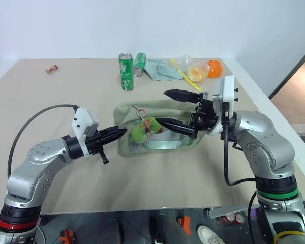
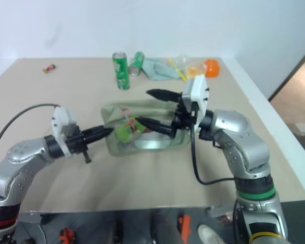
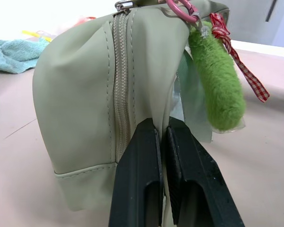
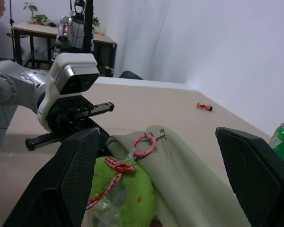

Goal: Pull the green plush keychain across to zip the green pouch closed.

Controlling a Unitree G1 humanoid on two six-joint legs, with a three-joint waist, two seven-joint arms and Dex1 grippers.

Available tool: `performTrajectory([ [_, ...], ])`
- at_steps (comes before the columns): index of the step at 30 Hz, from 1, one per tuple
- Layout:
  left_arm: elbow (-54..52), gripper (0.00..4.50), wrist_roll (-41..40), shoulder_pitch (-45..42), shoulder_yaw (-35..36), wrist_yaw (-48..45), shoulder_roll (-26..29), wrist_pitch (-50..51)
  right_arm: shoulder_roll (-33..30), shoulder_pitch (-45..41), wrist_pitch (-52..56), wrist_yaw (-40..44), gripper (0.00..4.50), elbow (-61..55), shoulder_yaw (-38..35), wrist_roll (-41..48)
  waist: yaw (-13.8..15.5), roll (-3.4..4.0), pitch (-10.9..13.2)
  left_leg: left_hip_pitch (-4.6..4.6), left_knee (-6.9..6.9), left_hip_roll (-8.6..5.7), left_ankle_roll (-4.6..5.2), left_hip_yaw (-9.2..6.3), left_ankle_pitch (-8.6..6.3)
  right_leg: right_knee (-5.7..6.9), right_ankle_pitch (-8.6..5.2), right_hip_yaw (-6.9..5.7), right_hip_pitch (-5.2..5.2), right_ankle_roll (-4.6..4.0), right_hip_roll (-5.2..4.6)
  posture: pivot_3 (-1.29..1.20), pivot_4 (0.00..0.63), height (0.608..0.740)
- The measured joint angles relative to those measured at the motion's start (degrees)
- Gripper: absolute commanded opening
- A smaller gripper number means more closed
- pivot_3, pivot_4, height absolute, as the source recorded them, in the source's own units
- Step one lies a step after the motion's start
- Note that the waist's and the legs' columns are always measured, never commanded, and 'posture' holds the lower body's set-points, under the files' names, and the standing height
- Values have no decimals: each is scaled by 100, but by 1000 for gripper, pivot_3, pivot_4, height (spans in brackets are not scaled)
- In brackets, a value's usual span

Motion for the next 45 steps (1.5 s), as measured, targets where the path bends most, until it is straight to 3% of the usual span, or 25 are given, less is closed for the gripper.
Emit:
performTrajectory([
  [7,-45,0,0,8,-8,51,-26,-1,166,207,-66,125,4077,206,275,-221,1,0,0,0,0,3,0,-3,0,0,0,-2,0,-3,4,0,150,740],
  [10,-45,0,2,8,-26,99,-26,-1,211,210,-108,144,3287,283,313,-291,1,0,0,-1,0,1,0,-3,0,0,0,-2,1,-3,3,0,150,740],
  [17,-44,0,4,7,-34,116,-26,-8,318,280,-192,235,807,463,366,-469,1,0,0,0,0,2,0,-4,0,0,0,-3,1,-3,4,0,150,740],
  [18,-45,0,4,7,-41,116,-26,-8,331,300,-222,243,642,462,390,-507,1,0,0,0,0,2,0,-4,0,0,0,-3,1,-3,5,0,150,740],
  [21,-45,0,4,7,-48,117,-25,-9,331,401,-221,276,816,450,458,-542,1,0,0,0,0,2,0,-4,0,0,0,-3,1,-3,4,0,150,740],
  [26,-45,0,6,7,-50,123,-25,-9,323,437,-201,335,2524,452,474,-613,2,0,0,0,1,1,0,-3,0,0,0,-2,1,-3,4,0,150,740],
  [45,-44,0,54,32,-58,119,-10,-38,371,436,-397,12,2524,834,421,-907,2,0,0,0,0,1,0,-2,0,0,0,-2,1,-3,6,0,150,740],
])
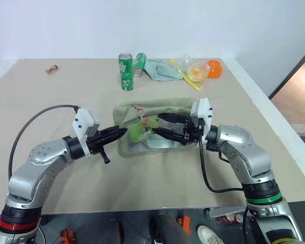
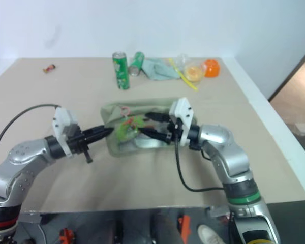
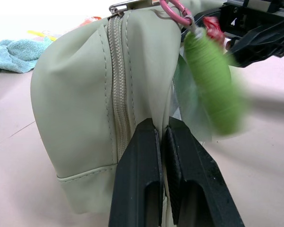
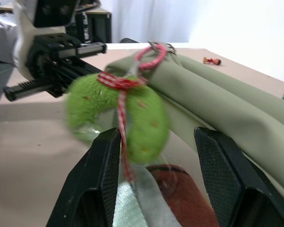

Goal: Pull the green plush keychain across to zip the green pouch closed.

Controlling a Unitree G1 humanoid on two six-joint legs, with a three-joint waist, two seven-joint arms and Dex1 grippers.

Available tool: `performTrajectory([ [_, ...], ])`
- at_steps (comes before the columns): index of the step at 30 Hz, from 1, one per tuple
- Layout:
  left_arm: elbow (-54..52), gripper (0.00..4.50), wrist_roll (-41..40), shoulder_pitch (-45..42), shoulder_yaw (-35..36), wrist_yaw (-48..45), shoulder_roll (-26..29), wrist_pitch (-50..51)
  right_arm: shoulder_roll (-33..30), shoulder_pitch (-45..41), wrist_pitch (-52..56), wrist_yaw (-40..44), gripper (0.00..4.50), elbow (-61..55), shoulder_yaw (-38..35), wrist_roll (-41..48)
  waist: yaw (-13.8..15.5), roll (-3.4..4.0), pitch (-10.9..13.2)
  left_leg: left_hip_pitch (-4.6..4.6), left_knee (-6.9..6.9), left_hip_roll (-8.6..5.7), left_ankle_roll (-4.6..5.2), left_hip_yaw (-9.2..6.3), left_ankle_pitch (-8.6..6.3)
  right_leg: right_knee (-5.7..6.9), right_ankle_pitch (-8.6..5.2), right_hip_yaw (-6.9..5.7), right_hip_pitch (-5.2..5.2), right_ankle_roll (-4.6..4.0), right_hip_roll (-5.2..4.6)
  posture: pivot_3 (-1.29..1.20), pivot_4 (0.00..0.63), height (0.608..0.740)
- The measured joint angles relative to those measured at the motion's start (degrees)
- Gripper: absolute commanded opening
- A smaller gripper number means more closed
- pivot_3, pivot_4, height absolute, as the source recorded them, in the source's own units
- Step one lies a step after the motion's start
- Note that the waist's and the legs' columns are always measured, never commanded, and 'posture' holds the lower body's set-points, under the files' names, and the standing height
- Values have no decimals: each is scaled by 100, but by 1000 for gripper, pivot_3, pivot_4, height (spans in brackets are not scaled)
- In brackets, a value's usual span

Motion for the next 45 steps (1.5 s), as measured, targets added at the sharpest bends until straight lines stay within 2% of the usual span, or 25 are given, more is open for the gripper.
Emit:
performTrajectory([
  [13,1,0,8,7,1,-1,20,-9,218,-82,-2,-9,2524,87,54,2,-1,0,0,0,0,2,0,-1,0,0,0,0,0,0,2,0,150,740],
  [16,1,0,10,9,0,0,20,-10,280,-99,13,-2,1722,126,78,2,0,0,0,0,0,1,0,0,0,0,0,0,0,0,1,0,150,740],
  [20,1,0,12,19,-3,6,19,-19,328,-169,15,18,262,216,115,-2,-1,0,0,0,0,1,0,1,0,0,0,1,0,0,1,0,150,740],
  [21,0,0,13,21,-3,7,19,-21,342,-180,15,29,30,219,130,-1,-1,0,0,0,0,1,0,0,0,0,0,0,0,0,1,0,150,740],
  [39,8,0,109,43,-9,3,19,-87,165,-203,224,207,30,-163,-86,321,0,0,0,-1,0,0,0,0,0,0,0,0,0,0,-1,0,150,740],
  [45,10,0,120,44,-32,-11,19,-86,-58,-764,297,105,30,-443,-480,543,-5,0,0,1,-2,4,0,-1,0,0,0,-1,-1,-2,8,0,150,740],
])
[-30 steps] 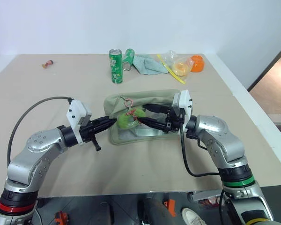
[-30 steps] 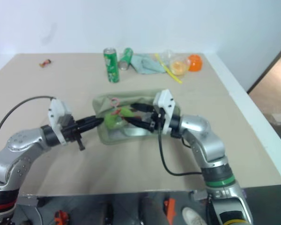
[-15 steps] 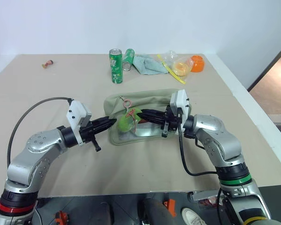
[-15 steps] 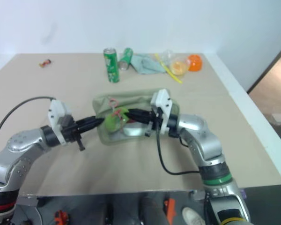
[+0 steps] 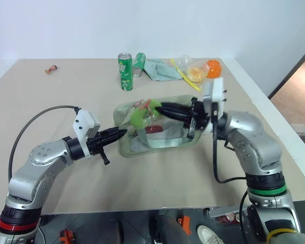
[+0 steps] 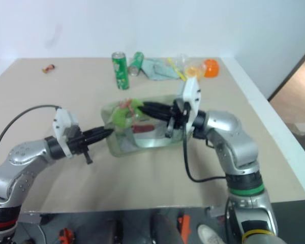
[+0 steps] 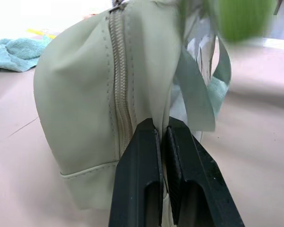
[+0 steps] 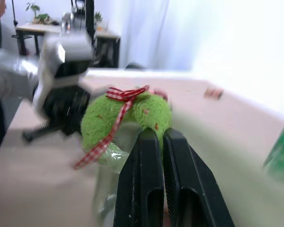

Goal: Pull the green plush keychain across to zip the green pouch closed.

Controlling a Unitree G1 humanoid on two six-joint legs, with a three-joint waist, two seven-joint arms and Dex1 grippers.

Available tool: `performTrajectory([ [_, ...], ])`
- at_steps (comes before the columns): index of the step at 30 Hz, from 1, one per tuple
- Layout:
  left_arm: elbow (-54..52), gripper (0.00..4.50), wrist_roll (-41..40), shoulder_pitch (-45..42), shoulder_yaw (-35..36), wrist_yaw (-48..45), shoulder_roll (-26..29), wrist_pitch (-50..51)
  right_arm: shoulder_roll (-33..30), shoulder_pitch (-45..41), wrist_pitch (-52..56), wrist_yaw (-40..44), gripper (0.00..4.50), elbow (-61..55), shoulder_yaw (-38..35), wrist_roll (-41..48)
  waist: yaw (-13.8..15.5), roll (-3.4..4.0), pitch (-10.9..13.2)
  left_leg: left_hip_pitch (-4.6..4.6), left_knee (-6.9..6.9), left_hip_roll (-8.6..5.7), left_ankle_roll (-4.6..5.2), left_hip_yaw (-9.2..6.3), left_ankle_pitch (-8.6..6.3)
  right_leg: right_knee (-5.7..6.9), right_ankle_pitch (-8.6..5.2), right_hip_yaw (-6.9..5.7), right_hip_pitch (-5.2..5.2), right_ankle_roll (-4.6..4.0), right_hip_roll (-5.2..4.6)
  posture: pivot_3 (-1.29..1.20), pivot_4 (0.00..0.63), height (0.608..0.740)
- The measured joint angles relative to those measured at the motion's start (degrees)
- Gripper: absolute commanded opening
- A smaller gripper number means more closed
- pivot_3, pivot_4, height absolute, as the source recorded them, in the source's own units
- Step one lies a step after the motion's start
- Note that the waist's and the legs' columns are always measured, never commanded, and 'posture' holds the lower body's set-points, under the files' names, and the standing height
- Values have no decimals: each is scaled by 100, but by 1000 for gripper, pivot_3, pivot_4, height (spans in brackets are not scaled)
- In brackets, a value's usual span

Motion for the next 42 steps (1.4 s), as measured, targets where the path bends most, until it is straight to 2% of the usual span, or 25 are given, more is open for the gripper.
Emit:
performTrajectory([
  [6,11,0,7,-13,-21,-16,0,-37,-68,-368,35,-2,30,36,-62,26,2,0,0,1,-1,5,0,-1,0,0,1,-1,-1,-5,3,0,150,740],
  [26,13,0,7,-14,-39,63,-11,-15,-276,-370,-417,272,30,684,-71,-213,3,1,0,0,0,3,0,4,0,0,1,3,-1,-4,-4,0,150,740],
  [42,172,0,123,-175,-77,122,-104,-146,-476,-552,-433,236,30,728,-150,-181,5,1,0,0,0,3,0,3,0,0,1,2,0,-4,-4,0,150,740],
])
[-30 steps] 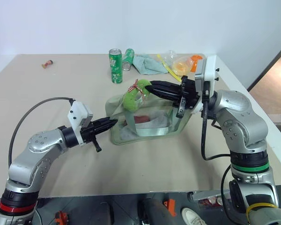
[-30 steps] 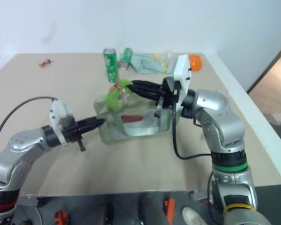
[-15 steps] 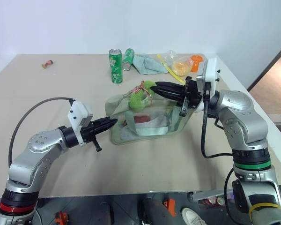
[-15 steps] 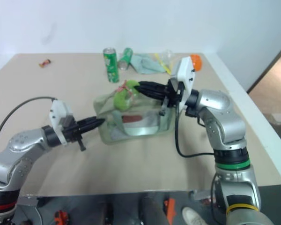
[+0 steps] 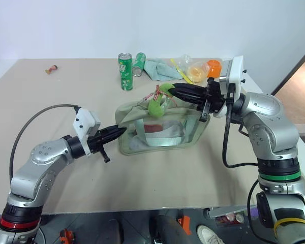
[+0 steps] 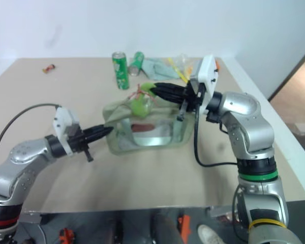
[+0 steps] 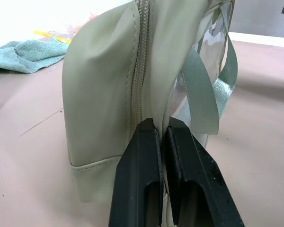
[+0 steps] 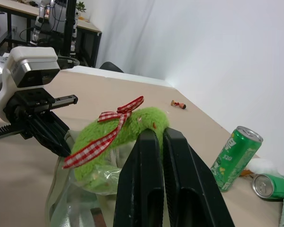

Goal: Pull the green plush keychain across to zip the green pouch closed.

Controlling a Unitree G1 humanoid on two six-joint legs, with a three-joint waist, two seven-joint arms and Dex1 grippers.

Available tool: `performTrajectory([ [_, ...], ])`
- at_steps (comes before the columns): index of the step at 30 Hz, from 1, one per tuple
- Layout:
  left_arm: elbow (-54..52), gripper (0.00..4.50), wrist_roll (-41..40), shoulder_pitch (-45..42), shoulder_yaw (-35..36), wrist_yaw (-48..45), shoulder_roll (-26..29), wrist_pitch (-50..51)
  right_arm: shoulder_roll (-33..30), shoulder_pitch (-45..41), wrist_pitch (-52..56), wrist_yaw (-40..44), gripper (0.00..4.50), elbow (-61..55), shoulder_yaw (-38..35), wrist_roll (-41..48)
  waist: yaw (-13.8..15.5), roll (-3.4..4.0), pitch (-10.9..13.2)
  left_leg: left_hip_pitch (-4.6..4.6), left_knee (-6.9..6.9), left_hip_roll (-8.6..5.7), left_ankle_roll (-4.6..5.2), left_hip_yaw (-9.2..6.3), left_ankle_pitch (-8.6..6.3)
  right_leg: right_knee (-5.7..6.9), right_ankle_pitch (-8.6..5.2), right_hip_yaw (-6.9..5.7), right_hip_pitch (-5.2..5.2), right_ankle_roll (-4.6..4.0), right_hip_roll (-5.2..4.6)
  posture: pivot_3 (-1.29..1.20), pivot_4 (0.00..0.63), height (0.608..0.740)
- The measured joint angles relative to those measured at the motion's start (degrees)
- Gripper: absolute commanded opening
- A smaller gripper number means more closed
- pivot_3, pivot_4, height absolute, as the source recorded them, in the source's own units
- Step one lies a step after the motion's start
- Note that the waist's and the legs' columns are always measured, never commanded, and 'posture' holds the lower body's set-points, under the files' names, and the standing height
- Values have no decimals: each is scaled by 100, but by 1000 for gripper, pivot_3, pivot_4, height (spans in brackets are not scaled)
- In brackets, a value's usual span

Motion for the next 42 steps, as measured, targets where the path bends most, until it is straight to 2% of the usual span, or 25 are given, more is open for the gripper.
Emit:
performTrajectory([
  [5,-1,0,-77,-223,17,50,-107,74,91,0,22,-25,30,-83,1,47,0,0,0,-2,0,0,0,0,0,-1,0,1,-1,1,0,0,150,740],
  [15,-2,0,-47,-57,51,-3,87,133,97,10,-48,44,30,59,4,-27,-4,0,0,0,-2,3,0,2,0,-1,0,2,-2,0,4,0,150,740],
  [42,-15,0,-15,108,32,41,67,-2,-381,-190,-169,232,30,524,-52,-117,-1,0,0,-1,-2,0,0,3,0,-1,0,2,-2,0,0,0,150,740],
])
